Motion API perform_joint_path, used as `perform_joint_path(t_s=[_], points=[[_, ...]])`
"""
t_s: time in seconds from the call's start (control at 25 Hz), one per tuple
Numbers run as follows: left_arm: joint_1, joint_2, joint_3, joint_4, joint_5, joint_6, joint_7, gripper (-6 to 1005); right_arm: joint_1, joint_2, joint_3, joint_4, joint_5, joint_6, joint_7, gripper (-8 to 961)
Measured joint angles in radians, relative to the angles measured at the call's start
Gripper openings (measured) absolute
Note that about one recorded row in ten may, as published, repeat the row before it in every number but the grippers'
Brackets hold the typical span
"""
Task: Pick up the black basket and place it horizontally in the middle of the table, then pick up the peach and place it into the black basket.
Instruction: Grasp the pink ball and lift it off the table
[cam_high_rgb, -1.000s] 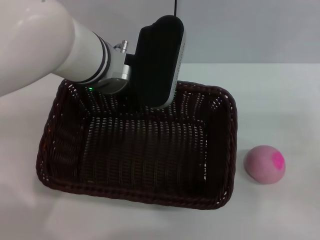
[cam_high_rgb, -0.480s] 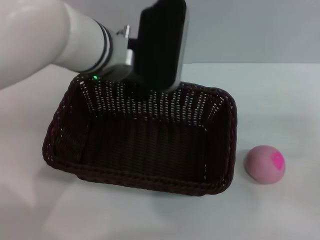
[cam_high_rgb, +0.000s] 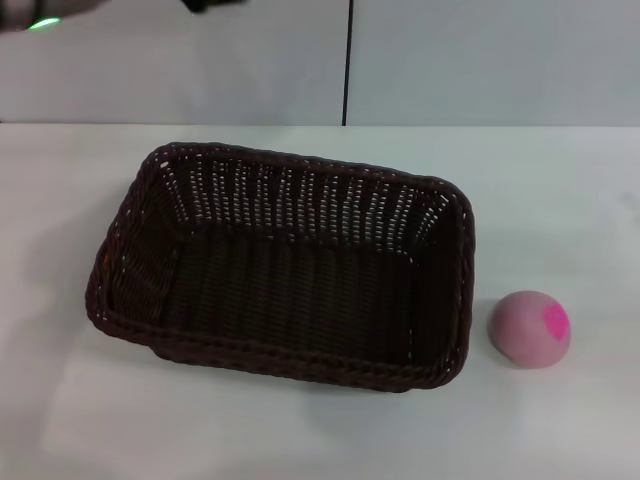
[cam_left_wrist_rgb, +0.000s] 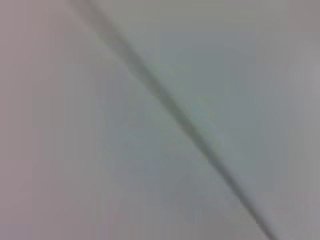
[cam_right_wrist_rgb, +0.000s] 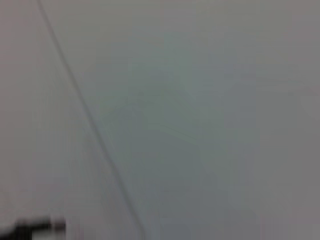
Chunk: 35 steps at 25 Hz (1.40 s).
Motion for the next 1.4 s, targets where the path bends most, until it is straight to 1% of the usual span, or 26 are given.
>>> perform_joint_path(t_s=[0.04, 0.08, 0.12, 0.16, 0.2, 0.24, 0.28, 0.32, 0.36, 0.4, 0.44, 0.52, 0.56, 0.6, 0.64, 0.76, 0.8, 0.84, 0.88, 0.96, 1.0, 1.04, 1.16, 1.2, 1.28, 1.4], points=[[0.032, 0.0, -0.01, -0.007, -0.072, -0.048, 0.025, 744, 0.0, 0.0, 0.0, 0.0, 0.0, 0.0, 0.0, 697], [0.032, 0.0, -0.01, -0.007, -0.072, -0.048, 0.025, 744, 0.01, -0.013, 0.016, -0.041, -0.067, 0.007, 0.06, 697], [0.08, 0.0, -0.017, -0.023, -0.192, -0.116, 0.076, 744, 0.025, -0.023, 0.045, -0.109, -0.174, 0.01, 0.14, 696], [0.143, 0.0, -0.021, -0.054, -0.387, -0.195, 0.17, 744, 0.041, -0.029, 0.066, -0.175, -0.271, 0.011, 0.226, 696], [0.163, 0.0, -0.021, -0.068, -0.455, -0.212, 0.202, 745, 0.08, -0.036, 0.086, -0.307, -0.457, 0.0, 0.377, 696], [0.192, 0.0, -0.023, -0.089, -0.553, -0.228, 0.245, 745, 0.104, -0.038, 0.087, -0.365, -0.545, -0.009, 0.44, 696], [0.192, 0.0, -0.023, -0.089, -0.553, -0.228, 0.245, 745, 0.135, -0.038, 0.087, -0.419, -0.64, -0.027, 0.51, 696], [0.214, 0.0, -0.023, -0.11, -0.63, -0.234, 0.29, 745, 0.135, -0.038, 0.087, -0.419, -0.64, -0.027, 0.51, 696], [0.251, -0.001, -0.016, -0.151, -0.762, -0.234, 0.377, 746, 0.172, -0.039, 0.086, -0.47, -0.74, -0.053, 0.576, 695], [0.272, -0.003, -0.006, -0.176, -0.831, -0.231, 0.432, 747, 0.243, -0.036, 0.077, -0.528, -0.897, -0.109, 0.669, 695], [0.287, -0.004, 0.006, -0.194, -0.877, -0.23, 0.475, 747, 0.243, -0.036, 0.077, -0.528, -0.897, -0.109, 0.669, 695], [0.307, -0.004, 0.033, -0.219, -0.952, -0.224, 0.547, 749, 0.318, -0.032, 0.056, -0.548, -1.033, -0.164, 0.729, 695], [0.317, -0.004, 0.046, -0.228, -0.977, -0.224, 0.571, 750, 0.352, -0.029, 0.042, -0.55, -1.097, -0.186, 0.753, 695], [0.328, -0.004, 0.064, -0.24, -1.013, -0.222, 0.61, 751, 0.417, -0.01, 0.003, -0.547, -1.217, -0.223, 0.791, 694], [0.328, -0.004, 0.064, -0.24, -1.013, -0.222, 0.61, 751, 0.417, -0.01, 0.003, -0.547, -1.217, -0.223, 0.791, 694], [0.344, -0.003, 0.086, -0.269, -1.071, -0.218, 0.672, 753, 0.482, 0.038, -0.022, -0.549, -1.361, -0.233, 0.815, 694], [0.345, -0.002, 0.087, -0.278, -1.083, -0.217, 0.679, 753, 0.511, 0.07, -0.028, -0.548, -1.428, -0.232, 0.821, 694], [0.345, -0.002, 0.087, -0.278, -1.083, -0.217, 0.679, 752, 0.521, 0.081, -0.031, -0.546, -1.447, -0.226, 0.822, 693], [0.345, -0.002, 0.087, -0.278, -1.083, -0.217, 0.679, 752, 0.521, 0.081, -0.031, -0.546, -1.447, -0.226, 0.822, 693], [0.342, -0.002, 0.083, -0.288, -1.088, -0.217, 0.676, 751, 0.532, 0.101, -0.044, -0.539, -1.46, -0.21, 0.824, 693], [0.339, -0.001, 0.08, -0.295, -1.089, -0.217, 0.673, 750, 0.539, 0.115, -0.056, -0.523, -1.452, -0.192, 0.824, 693], [0.339, -0.001, 0.08, -0.295, -1.089, -0.217, 0.673, 750, 0.539, 0.115, -0.056, -0.523, -1.452, -0.192, 0.824, 693], [0.335, -0.001, 0.083, -0.307, -1.09, -0.217, 0.673, 749, 0.558, 0.129, -0.063, -0.471, -1.436, -0.161, 0.822, 692], [0.333, -0.001, 0.088, -0.312, -1.091, -0.217, 0.674, 748, 0.575, 0.133, -0.08, -0.415, -1.433, -0.134, 0.819, 692], [0.332, -0.001, 0.091, -0.314, -1.091, -0.217, 0.676, 748, 0.583, 0.133, -0.094, -0.392, -1.433, -0.118, 0.82, 692], [0.332, -0.001, 0.092, -0.316, -1.091, -0.216, 0.679, 746, 0.594, 0.134, -0.154, -0.347, -1.44, -0.066, 0.846, 691]])
